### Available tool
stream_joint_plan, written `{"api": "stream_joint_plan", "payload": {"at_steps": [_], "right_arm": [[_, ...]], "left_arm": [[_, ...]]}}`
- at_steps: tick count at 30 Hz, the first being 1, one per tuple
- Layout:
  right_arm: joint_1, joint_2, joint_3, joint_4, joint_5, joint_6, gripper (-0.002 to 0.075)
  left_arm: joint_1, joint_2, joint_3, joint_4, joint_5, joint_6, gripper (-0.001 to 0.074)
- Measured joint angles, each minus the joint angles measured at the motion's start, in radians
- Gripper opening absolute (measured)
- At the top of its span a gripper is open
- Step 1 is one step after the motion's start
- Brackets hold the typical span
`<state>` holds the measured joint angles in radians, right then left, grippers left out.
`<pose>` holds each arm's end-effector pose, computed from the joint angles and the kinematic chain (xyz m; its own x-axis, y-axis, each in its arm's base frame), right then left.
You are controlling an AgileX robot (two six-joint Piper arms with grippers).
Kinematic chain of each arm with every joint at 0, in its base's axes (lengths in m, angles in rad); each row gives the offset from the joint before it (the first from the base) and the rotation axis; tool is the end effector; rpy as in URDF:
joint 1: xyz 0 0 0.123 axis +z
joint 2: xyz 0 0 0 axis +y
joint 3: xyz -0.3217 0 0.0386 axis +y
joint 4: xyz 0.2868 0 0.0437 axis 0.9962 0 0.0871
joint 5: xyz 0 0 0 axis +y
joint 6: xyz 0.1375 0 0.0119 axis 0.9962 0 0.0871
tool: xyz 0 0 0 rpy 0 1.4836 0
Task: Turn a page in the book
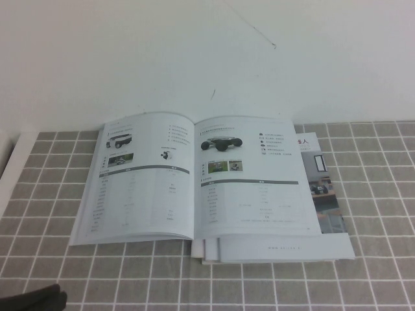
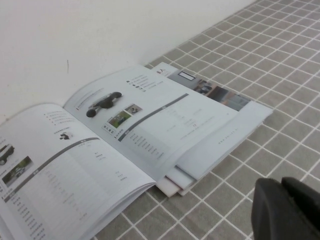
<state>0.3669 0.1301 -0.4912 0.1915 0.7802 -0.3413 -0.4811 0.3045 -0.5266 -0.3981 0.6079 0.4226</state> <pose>0.0574 0.0419 0.3017 -0.1936 -0.2899 -0.9373 -0.5242 0.8381 -0.1509 0.0787 -0.0756 0.3272 -0.1701 0.1879 -0.9674 0.6589 0.7516 0.0301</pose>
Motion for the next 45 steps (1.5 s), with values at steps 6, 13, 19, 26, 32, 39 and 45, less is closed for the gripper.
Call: {"api": "stream_joint_plan", "payload": {"at_steps": [6, 13, 19, 26, 32, 39, 45], "right_arm": [[0.000, -0.001, 0.000, 0.065, -0.013, 0.011, -0.0002], [0.000, -0.001, 0.000, 0.072, -0.013, 0.014, -0.0002], [0.000, -0.001, 0.000, 0.074, -0.013, 0.014, -0.0002], [0.000, -0.001, 0.000, 0.075, -0.013, 0.015, -0.0002], [0.000, -0.001, 0.000, 0.075, -0.013, 0.016, -0.0002], [0.000, -0.001, 0.000, 0.075, -0.013, 0.016, -0.0002], [0.000, -0.001, 0.000, 0.076, -0.013, 0.016, -0.0002]], "left_arm": [[0.000, 0.000, 0.014, 0.000, -0.027, -0.004, -0.0002], [0.000, -0.001, 0.014, 0.000, 0.036, -0.006, -0.0002], [0.000, -0.001, 0.014, 0.000, 0.069, -0.006, -0.0002], [0.002, -0.005, 0.037, 0.035, 0.070, -0.009, -0.0002], [0.106, -0.052, 0.149, 0.179, -0.198, -0.073, -0.0002], [0.232, -0.224, 0.429, 0.260, -0.503, -0.143, -0.0002], [0.377, -0.313, 0.548, 0.303, -0.453, -0.335, -0.0002]]}}
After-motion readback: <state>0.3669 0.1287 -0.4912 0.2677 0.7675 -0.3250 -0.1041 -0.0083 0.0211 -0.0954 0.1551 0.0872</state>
